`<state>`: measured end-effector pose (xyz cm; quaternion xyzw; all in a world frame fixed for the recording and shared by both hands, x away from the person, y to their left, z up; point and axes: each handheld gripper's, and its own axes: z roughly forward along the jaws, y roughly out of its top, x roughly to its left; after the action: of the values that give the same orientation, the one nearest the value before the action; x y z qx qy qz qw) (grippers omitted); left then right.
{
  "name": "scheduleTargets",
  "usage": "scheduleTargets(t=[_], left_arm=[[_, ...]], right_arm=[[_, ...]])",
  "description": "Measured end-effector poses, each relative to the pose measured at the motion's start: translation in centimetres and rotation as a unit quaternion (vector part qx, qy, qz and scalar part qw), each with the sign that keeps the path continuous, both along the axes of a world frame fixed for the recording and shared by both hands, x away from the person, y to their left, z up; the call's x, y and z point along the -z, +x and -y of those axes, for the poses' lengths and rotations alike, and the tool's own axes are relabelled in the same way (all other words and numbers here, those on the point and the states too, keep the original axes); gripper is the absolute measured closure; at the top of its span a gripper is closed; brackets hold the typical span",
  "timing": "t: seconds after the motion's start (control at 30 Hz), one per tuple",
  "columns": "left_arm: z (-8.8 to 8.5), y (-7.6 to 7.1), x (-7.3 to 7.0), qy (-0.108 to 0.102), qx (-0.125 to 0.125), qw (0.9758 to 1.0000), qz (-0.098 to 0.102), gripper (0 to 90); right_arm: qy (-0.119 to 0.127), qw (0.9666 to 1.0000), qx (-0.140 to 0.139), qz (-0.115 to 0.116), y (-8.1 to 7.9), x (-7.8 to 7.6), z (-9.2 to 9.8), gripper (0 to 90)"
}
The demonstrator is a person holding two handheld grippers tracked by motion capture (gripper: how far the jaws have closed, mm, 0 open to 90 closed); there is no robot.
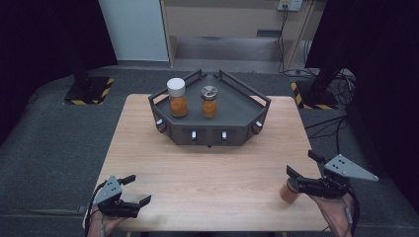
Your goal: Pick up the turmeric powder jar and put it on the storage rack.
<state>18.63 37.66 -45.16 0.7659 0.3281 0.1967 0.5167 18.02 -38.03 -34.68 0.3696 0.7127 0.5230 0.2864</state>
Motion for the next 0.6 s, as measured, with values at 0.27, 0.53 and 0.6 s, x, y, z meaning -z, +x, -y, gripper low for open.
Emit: scheduleTargets(t=[0.27, 0.53, 0.6], left_arm=[[0.0, 0.0, 0.0, 0.0, -0.001, 1.0, 0.0, 5.1], [0.0, 0.0, 0.0, -0.001, -0.001, 1.0, -0.001, 5.1], [0.0, 0.0, 0.0, -0.001, -0.002, 1.0, 0.0, 5.0]], right_arm=[[0.018, 0.9998, 0.013, 0.001, -1.7, 2.4, 0.7, 9.6], [0.017, 0.9996, 0.023, 0.001, -3.4, 4.4, 1.1, 8.8], [0.019, 0.9995, 0.027, 0.002, -3.8, 4.9, 1.1, 8.7]])
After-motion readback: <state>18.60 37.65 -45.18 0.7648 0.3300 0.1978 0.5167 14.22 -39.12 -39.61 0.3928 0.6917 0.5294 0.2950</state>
